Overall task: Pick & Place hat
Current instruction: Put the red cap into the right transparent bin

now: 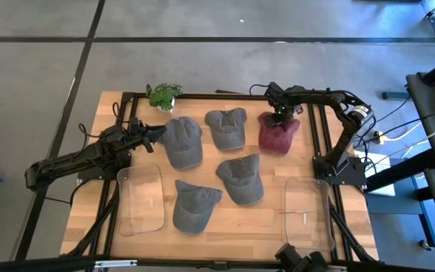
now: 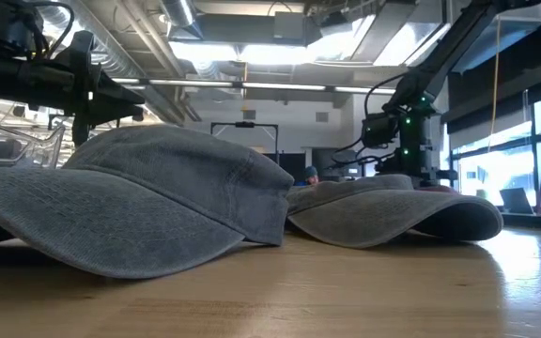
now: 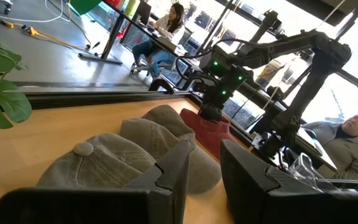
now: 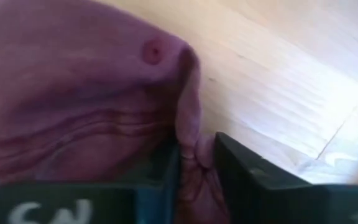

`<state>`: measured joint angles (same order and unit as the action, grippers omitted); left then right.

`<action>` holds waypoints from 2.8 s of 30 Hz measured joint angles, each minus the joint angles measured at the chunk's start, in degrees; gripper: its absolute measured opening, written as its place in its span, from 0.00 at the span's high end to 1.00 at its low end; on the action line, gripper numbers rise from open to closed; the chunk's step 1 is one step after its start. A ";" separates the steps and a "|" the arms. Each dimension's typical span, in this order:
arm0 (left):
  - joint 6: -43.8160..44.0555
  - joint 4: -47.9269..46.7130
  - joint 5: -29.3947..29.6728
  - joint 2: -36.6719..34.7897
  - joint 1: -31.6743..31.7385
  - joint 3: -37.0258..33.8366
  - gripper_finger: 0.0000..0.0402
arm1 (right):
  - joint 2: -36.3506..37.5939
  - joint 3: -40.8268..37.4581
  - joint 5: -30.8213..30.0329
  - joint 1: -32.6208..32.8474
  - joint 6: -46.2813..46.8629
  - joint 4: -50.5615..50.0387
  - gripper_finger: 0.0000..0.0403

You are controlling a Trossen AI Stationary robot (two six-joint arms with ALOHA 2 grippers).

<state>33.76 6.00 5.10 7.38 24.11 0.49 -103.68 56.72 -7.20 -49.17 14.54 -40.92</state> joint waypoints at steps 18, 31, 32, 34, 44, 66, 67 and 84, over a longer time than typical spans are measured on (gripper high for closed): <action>-0.02 -0.11 0.00 -0.02 0.01 -0.02 0.78 | 13.54 -0.58 -1.96 4.97 -2.28 -0.03 0.90; -0.03 -0.21 3.60 -0.01 0.01 0.00 0.79 | 34.45 11.22 -6.77 15.90 1.92 -9.97 0.90; -0.04 -0.22 3.98 -0.01 0.01 -0.02 0.78 | 34.88 13.95 -8.24 17.43 2.01 -12.28 0.90; -0.02 -0.21 4.24 -0.01 0.01 -0.02 0.78 | 35.17 19.45 -11.14 20.86 3.24 -17.50 0.90; -0.02 -0.20 4.08 0.00 0.00 -0.01 0.79 | 35.21 39.53 -18.58 40.80 21.64 -37.84 0.90; 1.49 -0.22 4.22 0.00 0.00 -0.02 0.78 | 34.44 38.61 -11.00 88.32 73.03 -48.25 0.90; 1.49 -0.20 4.22 0.00 0.01 -0.02 0.79 | 34.24 38.61 -10.40 89.82 75.01 -48.29 0.90; 1.49 -0.66 4.46 0.00 0.00 -0.02 0.79 | 31.29 26.08 -10.89 107.05 98.93 -49.15 0.90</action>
<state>35.24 5.34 9.56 7.38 24.11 0.47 -72.39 82.80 -18.09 57.88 113.47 -90.06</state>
